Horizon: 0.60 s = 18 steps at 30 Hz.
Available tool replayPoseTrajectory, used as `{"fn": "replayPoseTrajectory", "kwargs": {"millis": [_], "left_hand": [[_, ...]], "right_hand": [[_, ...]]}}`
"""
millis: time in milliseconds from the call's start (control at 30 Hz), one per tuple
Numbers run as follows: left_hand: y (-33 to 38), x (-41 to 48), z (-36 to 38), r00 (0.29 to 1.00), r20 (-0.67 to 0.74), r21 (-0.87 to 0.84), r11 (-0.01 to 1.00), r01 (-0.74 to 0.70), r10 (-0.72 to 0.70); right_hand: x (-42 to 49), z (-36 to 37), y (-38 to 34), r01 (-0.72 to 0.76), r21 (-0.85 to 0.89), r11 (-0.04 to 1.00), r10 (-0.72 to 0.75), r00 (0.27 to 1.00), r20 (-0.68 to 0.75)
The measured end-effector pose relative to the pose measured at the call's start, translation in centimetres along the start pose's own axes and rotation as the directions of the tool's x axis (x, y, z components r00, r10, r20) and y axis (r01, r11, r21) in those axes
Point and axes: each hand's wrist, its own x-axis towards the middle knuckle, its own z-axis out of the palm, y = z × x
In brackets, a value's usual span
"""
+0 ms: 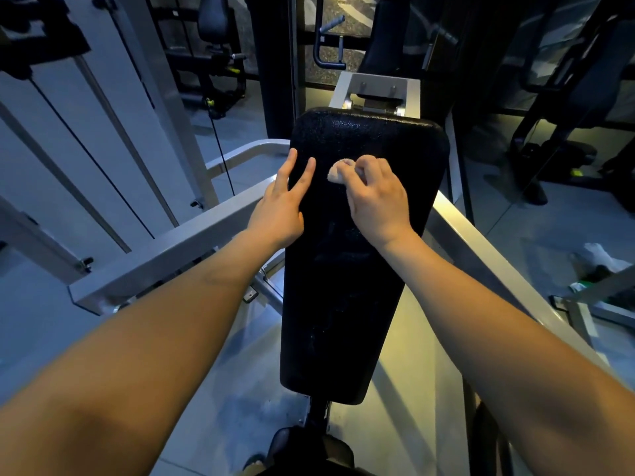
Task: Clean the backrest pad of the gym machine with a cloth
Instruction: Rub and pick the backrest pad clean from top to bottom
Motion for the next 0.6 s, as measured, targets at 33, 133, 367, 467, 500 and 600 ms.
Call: {"fn": "replayPoseTrajectory", "kwargs": {"millis": [33, 133, 367, 467, 500, 600], "left_hand": [[-0.1, 0.0, 0.1, 1.000, -0.006, 0.011, 1.000, -0.007, 0.008], [-0.5, 0.0, 0.1, 0.999, -0.027, 0.055, 0.998, -0.023, 0.024], [-0.7, 0.0, 0.3, 0.999, -0.024, 0.082, 0.996, -0.040, 0.042], [-0.8, 0.1, 0.2, 0.999, -0.019, 0.086, 0.995, -0.045, 0.047], [-0.9, 0.1, 0.2, 0.999, -0.018, 0.096, 0.994, -0.047, 0.049], [-1.2, 0.1, 0.1, 0.997, -0.022, 0.129, 0.989, -0.066, 0.069]], "right_hand": [[-0.4, 0.4, -0.5, -0.021, -0.009, 1.000, 0.021, 1.000, 0.006], [-3.5, 1.6, -1.6, 0.058, 0.016, 0.998, -0.059, 0.997, 0.046], [-2.7, 0.5, 0.0, 0.324, 0.060, 0.944, -0.329, 0.920, 0.213], [-0.9, -0.2, 0.3, 0.160, 0.023, 0.987, -0.162, 0.977, 0.142], [-1.6, 0.0, -0.2, 0.134, 0.024, 0.991, -0.136, 0.981, 0.140], [-6.6, 1.6, -1.9, 0.189, 0.080, 0.979, -0.202, 0.958, 0.205]]}}
